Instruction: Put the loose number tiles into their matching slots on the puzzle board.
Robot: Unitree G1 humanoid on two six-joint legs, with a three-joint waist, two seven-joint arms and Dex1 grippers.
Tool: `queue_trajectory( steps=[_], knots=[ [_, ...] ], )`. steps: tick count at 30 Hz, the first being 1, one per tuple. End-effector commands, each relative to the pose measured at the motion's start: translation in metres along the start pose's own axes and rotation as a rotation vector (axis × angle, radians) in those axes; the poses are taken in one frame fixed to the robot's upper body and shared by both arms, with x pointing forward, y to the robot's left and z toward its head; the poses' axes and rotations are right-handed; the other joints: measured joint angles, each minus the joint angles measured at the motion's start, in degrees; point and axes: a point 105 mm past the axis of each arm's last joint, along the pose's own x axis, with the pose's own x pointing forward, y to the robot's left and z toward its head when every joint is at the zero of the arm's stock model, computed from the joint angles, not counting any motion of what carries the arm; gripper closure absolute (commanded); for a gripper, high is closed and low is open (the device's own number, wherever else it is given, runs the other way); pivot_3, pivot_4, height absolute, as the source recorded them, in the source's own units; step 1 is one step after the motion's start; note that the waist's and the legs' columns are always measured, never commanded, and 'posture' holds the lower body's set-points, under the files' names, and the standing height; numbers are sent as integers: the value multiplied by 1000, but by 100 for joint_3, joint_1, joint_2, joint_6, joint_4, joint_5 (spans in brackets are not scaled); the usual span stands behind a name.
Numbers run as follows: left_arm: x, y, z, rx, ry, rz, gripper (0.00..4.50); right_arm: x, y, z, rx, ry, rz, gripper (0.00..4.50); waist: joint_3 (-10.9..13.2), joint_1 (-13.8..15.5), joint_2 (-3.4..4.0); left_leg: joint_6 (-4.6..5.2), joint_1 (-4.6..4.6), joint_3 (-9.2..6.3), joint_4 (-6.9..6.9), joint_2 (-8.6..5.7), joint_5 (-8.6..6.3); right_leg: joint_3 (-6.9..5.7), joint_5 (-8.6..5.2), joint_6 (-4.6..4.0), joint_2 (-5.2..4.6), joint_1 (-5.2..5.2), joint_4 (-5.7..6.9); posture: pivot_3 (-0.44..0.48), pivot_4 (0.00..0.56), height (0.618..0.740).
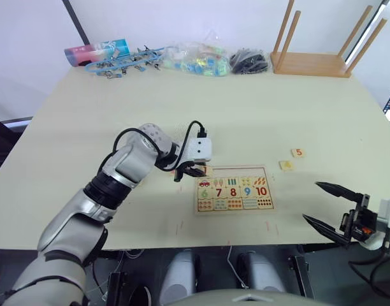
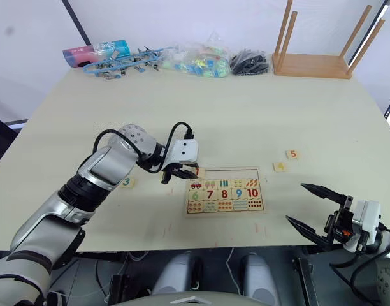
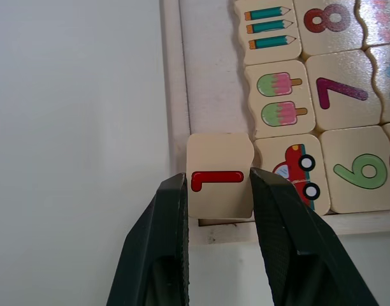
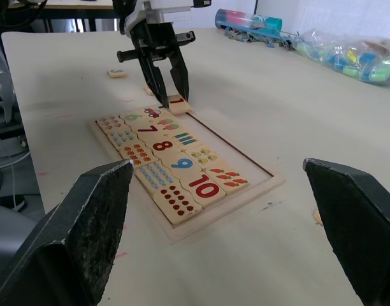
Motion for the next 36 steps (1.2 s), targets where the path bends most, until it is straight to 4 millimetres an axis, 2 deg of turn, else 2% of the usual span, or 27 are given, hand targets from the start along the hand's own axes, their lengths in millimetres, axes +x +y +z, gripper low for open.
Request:
queue_trajectory(
  steps=[1, 27, 28, 30, 31, 36],
  knots=[
    [-4, 3, 7, 33, 1, 11, 3589, -2, -2, 10, -53, -17, -10, 0, 0, 0, 0, 0, 0, -4, 0, 0, 0, 0, 0, 0, 0, 0, 0, 0, 150, 737],
    [-4, 6, 7, 35, 13, 8, 3589, -1, -1, 7, -58, -16, -21, 0, 0, 1, 0, 0, 0, -10, 0, 0, 0, -1, 0, 0, 0, 0, 0, 0, 150, 737],
    [-5, 7, 7, 43, 17, 10, 2509, -1, -1, 7, -58, -16, -21, 0, 0, 0, 0, 0, 0, -10, 0, 0, 0, 0, 0, 0, 0, 0, 0, 0, 150, 737],
    [-4, 8, 7, 63, 23, 22, 1794, -1, 0, 6, -59, -8, -12, 0, 0, -1, 0, 0, 0, -10, 0, 0, 0, 0, 0, 0, 0, 0, 0, 0, 150, 737],
    [-4, 8, 7, 63, 21, 23, 1670, -1, 0, 6, -59, -8, -11, 0, 0, -1, 0, 0, 0, -10, 0, 0, 0, 0, 0, 0, 0, 0, 0, 0, 150, 737],
    [-6, 10, 7, 63, 21, 31, 1670, -1, -1, 6, -58, -6, -12, 0, 0, 0, 0, 0, 0, -10, 0, 0, 0, 0, 0, 0, 0, 0, 0, 0, 150, 737]
  ],
)
